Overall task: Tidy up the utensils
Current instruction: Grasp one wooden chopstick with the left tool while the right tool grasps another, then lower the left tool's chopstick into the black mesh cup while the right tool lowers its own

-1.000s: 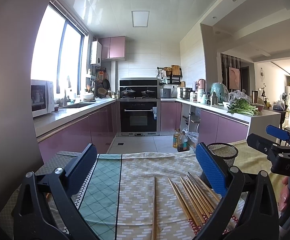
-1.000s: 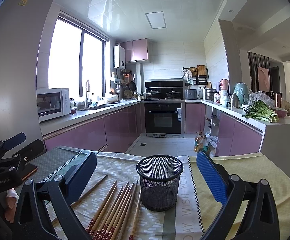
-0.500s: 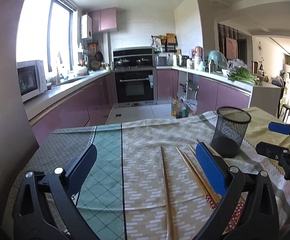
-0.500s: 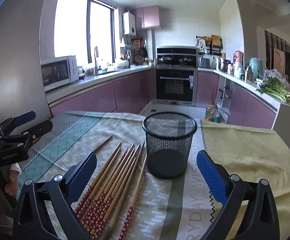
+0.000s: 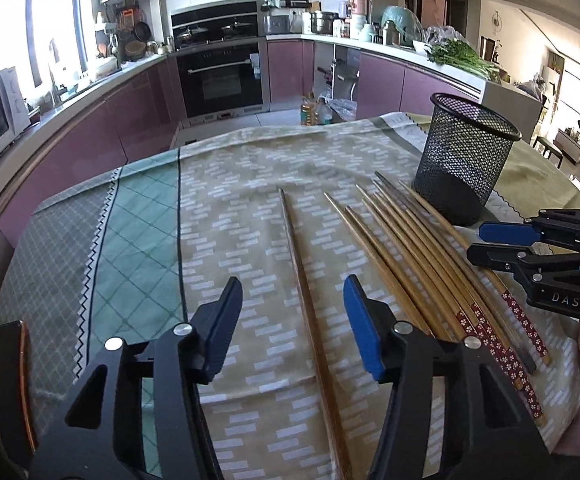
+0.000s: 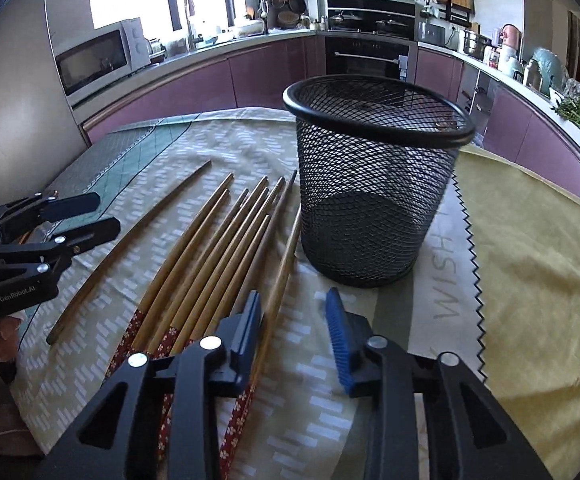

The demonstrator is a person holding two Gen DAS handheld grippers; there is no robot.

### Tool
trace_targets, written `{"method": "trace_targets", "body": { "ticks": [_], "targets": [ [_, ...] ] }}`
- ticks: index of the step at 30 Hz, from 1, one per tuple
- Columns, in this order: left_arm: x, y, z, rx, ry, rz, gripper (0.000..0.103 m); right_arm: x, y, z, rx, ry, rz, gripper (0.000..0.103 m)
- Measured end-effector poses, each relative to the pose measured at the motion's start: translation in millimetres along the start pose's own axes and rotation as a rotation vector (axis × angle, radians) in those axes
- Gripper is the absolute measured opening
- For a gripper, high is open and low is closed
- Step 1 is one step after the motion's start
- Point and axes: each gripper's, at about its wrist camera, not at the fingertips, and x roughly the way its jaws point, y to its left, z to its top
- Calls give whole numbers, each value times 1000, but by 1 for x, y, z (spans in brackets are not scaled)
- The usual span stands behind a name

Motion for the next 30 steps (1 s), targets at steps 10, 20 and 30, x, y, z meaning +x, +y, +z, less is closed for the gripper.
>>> {"method": "trace_targets", "body": {
  "ticks": [10, 20, 30],
  "targets": [
    [33, -3, 8, -34, 103, -83, 14, 10, -10, 8, 58, 21, 68, 7],
    [12, -1, 12, -76, 65, -146, 8, -18, -7, 12, 51, -53, 146, 6],
    [-60, -8, 54, -83, -129, -341, 8, -82, -18, 39, 34, -265, 208, 6]
  ]
}}
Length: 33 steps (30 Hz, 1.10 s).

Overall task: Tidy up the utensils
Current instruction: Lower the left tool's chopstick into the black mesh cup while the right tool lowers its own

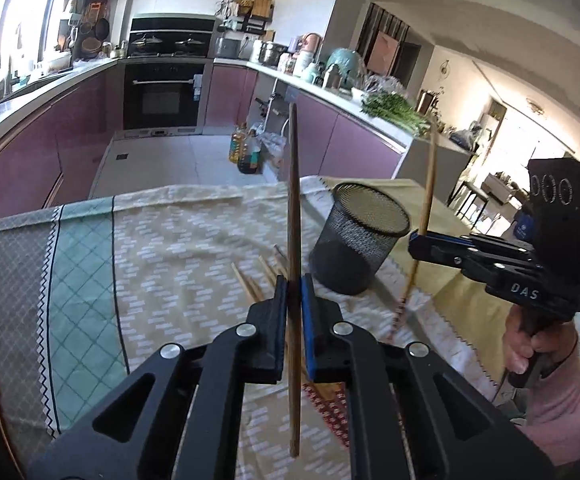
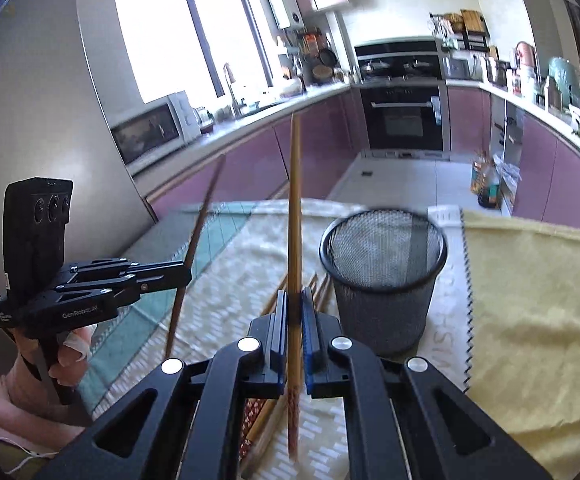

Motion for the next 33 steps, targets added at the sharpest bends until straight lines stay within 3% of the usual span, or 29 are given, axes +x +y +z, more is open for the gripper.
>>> {"method": "trace_targets", "body": {
  "ticks": [4, 11, 19, 24, 33],
  "targets": [
    [-16, -17, 22, 20, -89, -60, 7, -15, 0, 13, -15, -61, -8, 6],
    [-35, -35, 61, 35, -191, -99, 7, -42, -4, 42, -49, -143, -4, 6],
    [-25, -45, 99, 37, -230, -119, 7, -59, -13, 68, -90, -193, -59, 6],
    [0, -55, 109, 71, -200, -111, 7, -52, -21, 75, -100, -156, -87, 6],
    [68, -57, 87, 154, 12, -89, 7, -16, -29, 70, -127, 30, -80, 6]
  ]
}}
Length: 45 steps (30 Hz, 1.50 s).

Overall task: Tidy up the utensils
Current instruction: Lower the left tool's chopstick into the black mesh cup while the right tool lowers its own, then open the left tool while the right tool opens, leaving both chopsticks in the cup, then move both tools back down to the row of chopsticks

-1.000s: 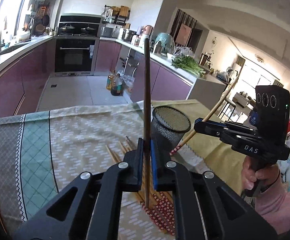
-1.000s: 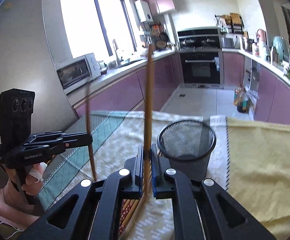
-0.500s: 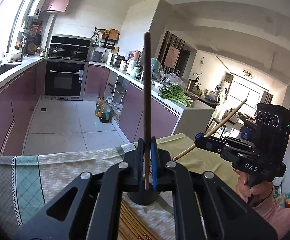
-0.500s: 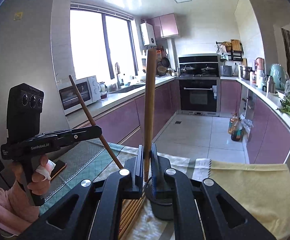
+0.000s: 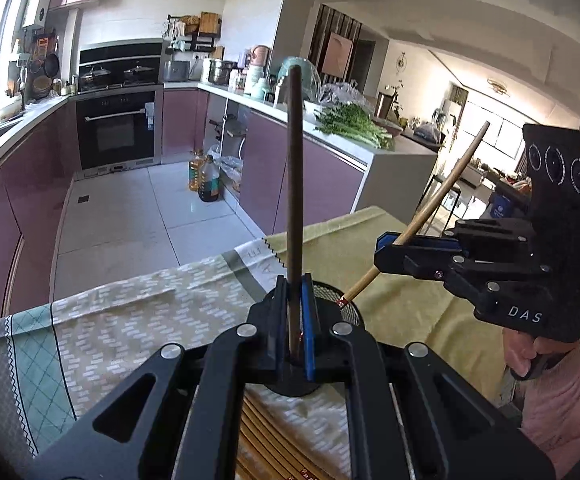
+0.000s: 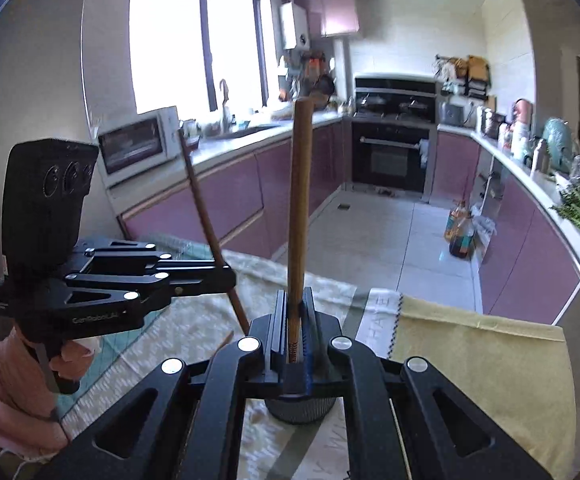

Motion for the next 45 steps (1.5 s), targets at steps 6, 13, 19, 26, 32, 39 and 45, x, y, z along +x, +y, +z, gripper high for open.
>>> {"method": "trace_targets", "body": {
  "ticks": [6, 13, 19, 26, 32, 39, 45],
  "targets": [
    [30, 11, -10, 4, 69, 18, 8, 33, -1, -1, 5, 140, 41, 6],
    [44, 20, -6, -12, 79, 35, 11, 59, -8, 2, 50, 168, 26, 8],
    [22, 22, -11, -19, 8, 94, 30, 58, -14, -6, 108, 105, -29, 28],
    [-25, 28, -49, -16, -38, 171, 47, 15, 18, -35, 17, -22, -3, 39],
    [-21, 41, -102, -60, 99, 188, 47, 27, 47, -73, -8, 55, 74, 39],
    [-7, 50, -145, -98, 192, 204, 46, 57, 60, -100, 26, 162, 79, 37],
    [0, 50, -155, -120, 221, 191, 46, 69, 64, -109, 64, 192, 69, 30]
  ]
}}
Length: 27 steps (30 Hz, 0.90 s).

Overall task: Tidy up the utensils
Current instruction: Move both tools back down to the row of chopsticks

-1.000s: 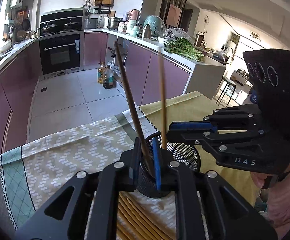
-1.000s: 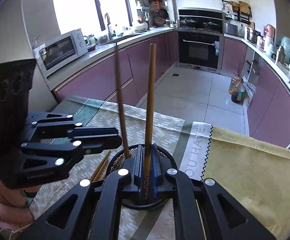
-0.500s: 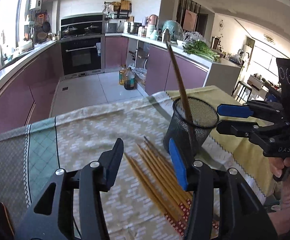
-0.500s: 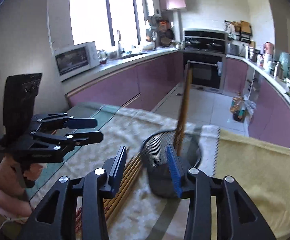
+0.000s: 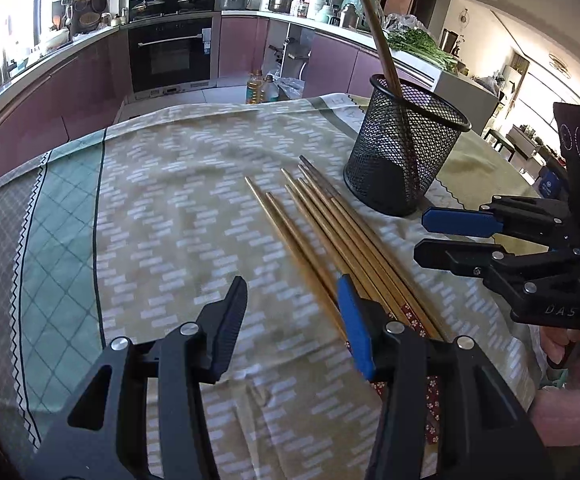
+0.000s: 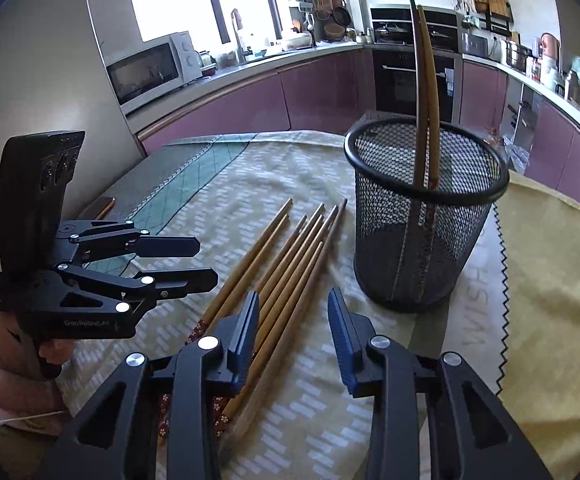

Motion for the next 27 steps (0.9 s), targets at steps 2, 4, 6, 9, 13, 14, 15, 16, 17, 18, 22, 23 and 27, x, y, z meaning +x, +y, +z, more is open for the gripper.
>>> {"method": "trace_targets", "body": {
  "ticks": [2, 4, 6, 9, 13, 14, 15, 16, 17, 18, 22, 23, 27],
  "targets": [
    [3, -1, 0, -3, 9, -4, 45, 4, 1, -3, 16, 13, -9, 27],
    [5, -1, -1, -5, 17, -5, 44, 7, 0, -6, 24, 21, -21, 25],
    [6, -2, -1, -2, 21, -9, 43, 10, -1, -7, 41, 34, -20, 24],
    [8, -3, -2, -1, 29, -8, 40, 15, -1, -9, 49, 45, -28, 22],
    [7, -4, -3, 3, 31, -12, 39, 18, -1, -10, 54, 53, -38, 22],
    [8, -4, -2, 3, 33, -11, 39, 19, -1, -11, 55, 53, -39, 22],
    [8, -5, -2, 5, 34, -10, 39, 19, 0, -10, 53, 53, -43, 22],
    [8, -5, -3, 7, 35, -7, 39, 18, 0, -11, 51, 54, -48, 22],
    [8, -5, -3, 7, 36, -8, 37, 19, 0, -10, 51, 55, -51, 22],
    [7, -5, -3, 9, 39, -8, 37, 19, 0, -10, 52, 57, -57, 22],
    [5, -5, -3, 24, 58, 8, 33, 16, 0, -10, 40, 67, -85, 22],
    [5, -5, -2, 23, 63, 9, 34, 17, 1, -10, 36, 73, -88, 22],
    [6, -6, -1, 21, 60, 4, 34, 22, 5, -8, 18, 83, -110, 22]
  ]
}}
